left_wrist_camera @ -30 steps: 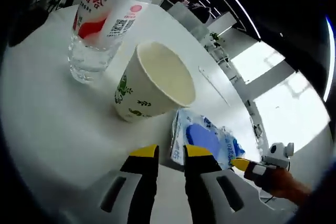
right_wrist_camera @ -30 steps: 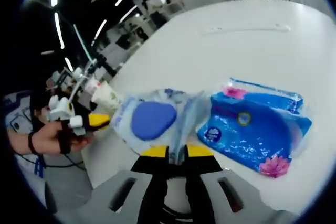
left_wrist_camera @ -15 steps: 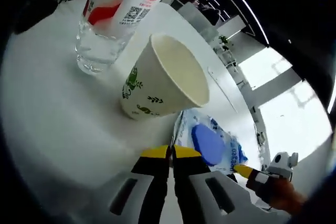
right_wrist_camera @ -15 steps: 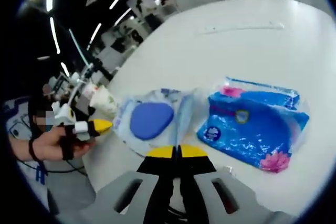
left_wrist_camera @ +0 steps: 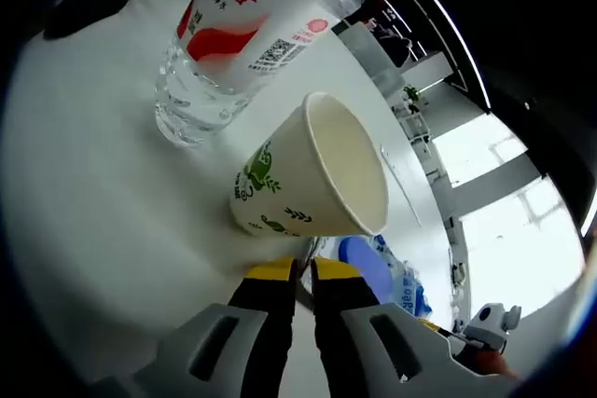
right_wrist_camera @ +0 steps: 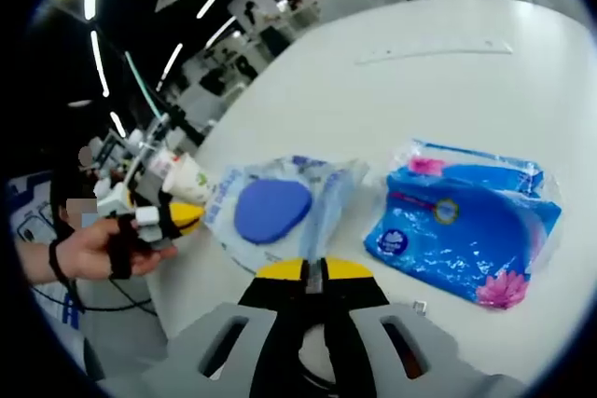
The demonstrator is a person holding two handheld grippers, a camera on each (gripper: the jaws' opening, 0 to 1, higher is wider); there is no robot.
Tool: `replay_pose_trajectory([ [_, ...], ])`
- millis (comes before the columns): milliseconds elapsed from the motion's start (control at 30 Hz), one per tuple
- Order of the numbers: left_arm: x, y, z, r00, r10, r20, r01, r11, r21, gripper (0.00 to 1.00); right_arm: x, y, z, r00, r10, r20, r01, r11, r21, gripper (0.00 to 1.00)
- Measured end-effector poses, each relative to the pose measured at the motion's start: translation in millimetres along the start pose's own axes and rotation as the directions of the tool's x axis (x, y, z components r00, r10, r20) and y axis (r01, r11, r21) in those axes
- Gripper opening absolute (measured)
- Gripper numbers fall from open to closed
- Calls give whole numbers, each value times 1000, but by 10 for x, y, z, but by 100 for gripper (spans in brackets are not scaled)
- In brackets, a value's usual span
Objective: Arrange the tabletop items into an orderly group along one side of the table until the central work area is clear of visible clutter.
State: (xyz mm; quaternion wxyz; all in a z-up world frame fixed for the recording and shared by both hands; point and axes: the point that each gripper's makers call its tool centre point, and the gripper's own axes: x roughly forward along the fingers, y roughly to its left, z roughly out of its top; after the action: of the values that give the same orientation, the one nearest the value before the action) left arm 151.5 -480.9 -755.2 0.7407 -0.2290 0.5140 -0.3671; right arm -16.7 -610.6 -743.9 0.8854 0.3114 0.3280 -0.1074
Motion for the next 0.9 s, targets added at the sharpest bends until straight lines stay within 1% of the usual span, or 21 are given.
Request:
replay_pose_trajectory([
  [67, -31, -5, 4, 1000, -3, -2, 3, 1000, 14, 6, -77, -56, 19, 1000, -12, 17, 12, 1000, 7, 3],
  [133, -48, 3, 2, 1000, -5, -8, 6, 1000, 27, 9, -145, -109, 43, 999, -29, 41, 28, 999, 19, 5],
  [200, -91, -4, -6, 1000, -20, -14, 20, 999, 45, 9, -220, -184, 38, 997, -44, 55, 43, 999, 28, 6],
  [267, -168, -13, -48, 999, -22, -31, 25, 995, 101, 9, -343, -224, 42, 995, -67, 79, 66, 998, 5, 7],
  [300, -180, -9, -67, 999, -26, -39, 30, 993, 116, 9, -375, -244, 34, 994, -73, 84, 73, 997, -2, 7],
  [367, -225, 26, -124, 998, -21, -54, 27, 993, 118, 9, -434, -296, 4, 992, -84, 91, 85, 996, -10, 8],
  [433, -257, 57, -163, 998, -19, -58, 26, 993, 118, 9, -481, -409, -51, 990, -112, 90, 112, 994, 8, 9],
  [500, -286, 58, -219, 998, -16, -64, 25, 991, 132, 9, -535, -449, -92, 988, -126, 94, 124, 992, 26, 12],
  [567, -299, 22, -293, 997, -25, -77, 36, 988, 147, 9, -566, -468, -127, 987, -130, 94, 128, 991, 31, 12],
  [700, -308, -65, -451, 994, -32, -108, 50, 984, 172, 8, -579, -471, -187, 987, -137, 80, 136, 991, 15, 14],
  [867, -265, -188, -631, 989, -47, -140, 73, 980, 185, 8, -596, -455, -199, 987, -137, 85, 136, 991, 18, 15],
  [900, -257, -229, -686, 987, -52, -154, 82, 977, 196, 8, -596, -450, -201, 987, -135, 86, 134, 991, 16, 15],
])
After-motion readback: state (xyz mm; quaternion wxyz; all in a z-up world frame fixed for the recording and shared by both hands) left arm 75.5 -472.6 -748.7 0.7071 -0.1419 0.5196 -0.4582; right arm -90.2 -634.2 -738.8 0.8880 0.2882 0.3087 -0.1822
